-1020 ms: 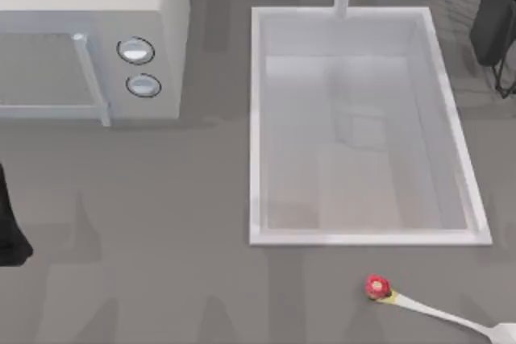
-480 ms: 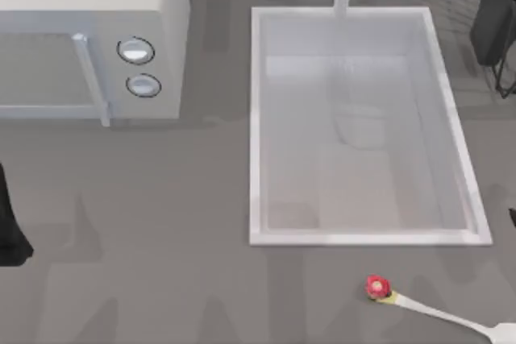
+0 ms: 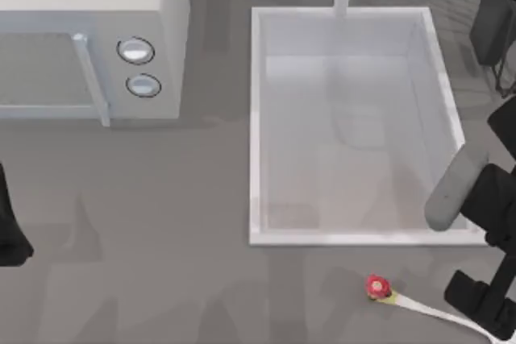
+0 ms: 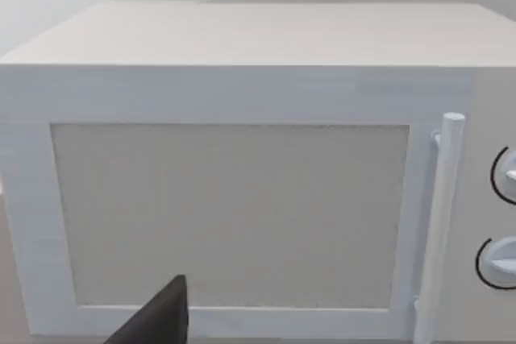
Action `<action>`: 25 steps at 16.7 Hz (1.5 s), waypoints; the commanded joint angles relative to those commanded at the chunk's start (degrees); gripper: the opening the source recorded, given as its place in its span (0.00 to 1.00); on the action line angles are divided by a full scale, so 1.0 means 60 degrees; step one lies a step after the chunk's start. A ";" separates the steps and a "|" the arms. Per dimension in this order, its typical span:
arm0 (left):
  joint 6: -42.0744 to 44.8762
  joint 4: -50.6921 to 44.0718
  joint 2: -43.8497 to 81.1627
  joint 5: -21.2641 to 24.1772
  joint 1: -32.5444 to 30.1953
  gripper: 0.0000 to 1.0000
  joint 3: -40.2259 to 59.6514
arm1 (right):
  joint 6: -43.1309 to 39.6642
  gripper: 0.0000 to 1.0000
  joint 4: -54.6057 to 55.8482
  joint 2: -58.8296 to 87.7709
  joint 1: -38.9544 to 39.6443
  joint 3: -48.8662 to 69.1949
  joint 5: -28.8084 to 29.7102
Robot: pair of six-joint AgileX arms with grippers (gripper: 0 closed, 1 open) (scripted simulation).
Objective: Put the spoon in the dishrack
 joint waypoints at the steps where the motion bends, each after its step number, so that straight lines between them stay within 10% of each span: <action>1: 0.0000 0.0000 0.0000 0.0000 0.0000 1.00 0.0000 | -0.0213 1.00 -0.0395 0.0582 0.0241 0.0400 -0.0007; 13: 0.0000 0.0000 0.0000 0.0000 0.0000 1.00 0.0000 | -0.0896 1.00 -0.1441 0.2449 0.0980 0.1600 -0.0023; 25: 0.0000 0.0000 0.0000 0.0000 0.0000 1.00 0.0000 | -0.0817 1.00 0.2629 0.4381 0.1060 -0.0534 -0.0022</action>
